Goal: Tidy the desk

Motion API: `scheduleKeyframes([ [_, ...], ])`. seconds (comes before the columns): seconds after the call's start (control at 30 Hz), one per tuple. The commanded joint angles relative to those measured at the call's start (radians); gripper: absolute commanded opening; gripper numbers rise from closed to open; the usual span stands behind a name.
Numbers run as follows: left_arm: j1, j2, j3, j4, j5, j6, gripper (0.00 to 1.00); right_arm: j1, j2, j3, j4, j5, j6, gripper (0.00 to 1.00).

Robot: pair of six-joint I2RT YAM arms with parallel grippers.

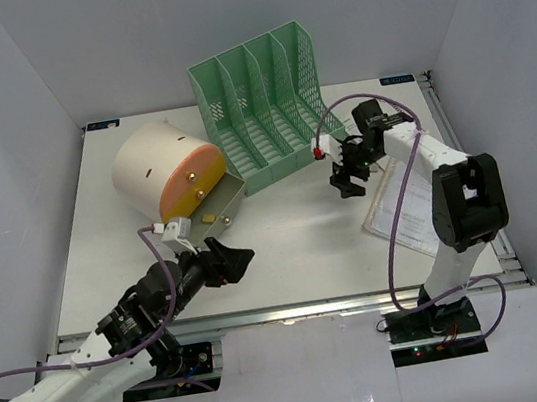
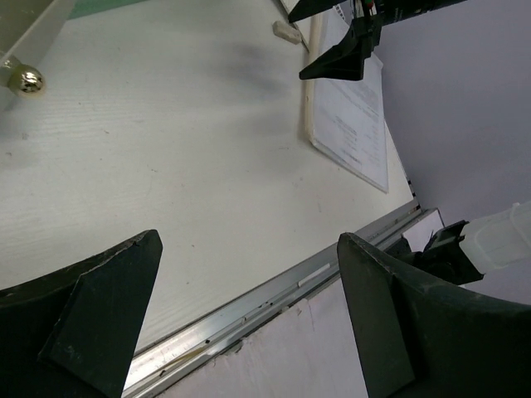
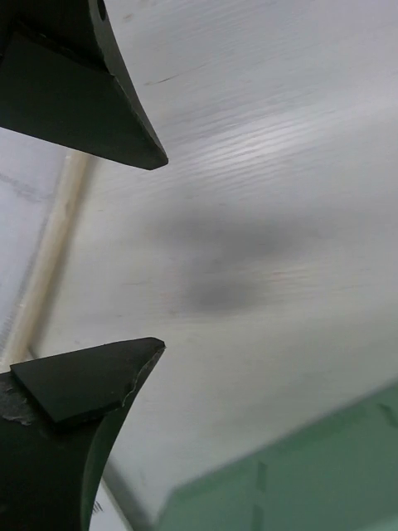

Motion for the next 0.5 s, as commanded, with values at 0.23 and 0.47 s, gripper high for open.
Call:
scheduleKeyframes([
  [0.23, -0.002, 0.026, -0.039, 0.106, 0.075, -0.020, 0.98, -0.148, 0.181, 0.196, -0.135, 0.183, -0.415, 0.92],
  [0.47, -0.004, 0.004, -0.046, 0.083, 0.054, -0.024, 0.98, -0.154, 0.284, 0.312, -0.140, 0.181, -0.415, 0.92],
])
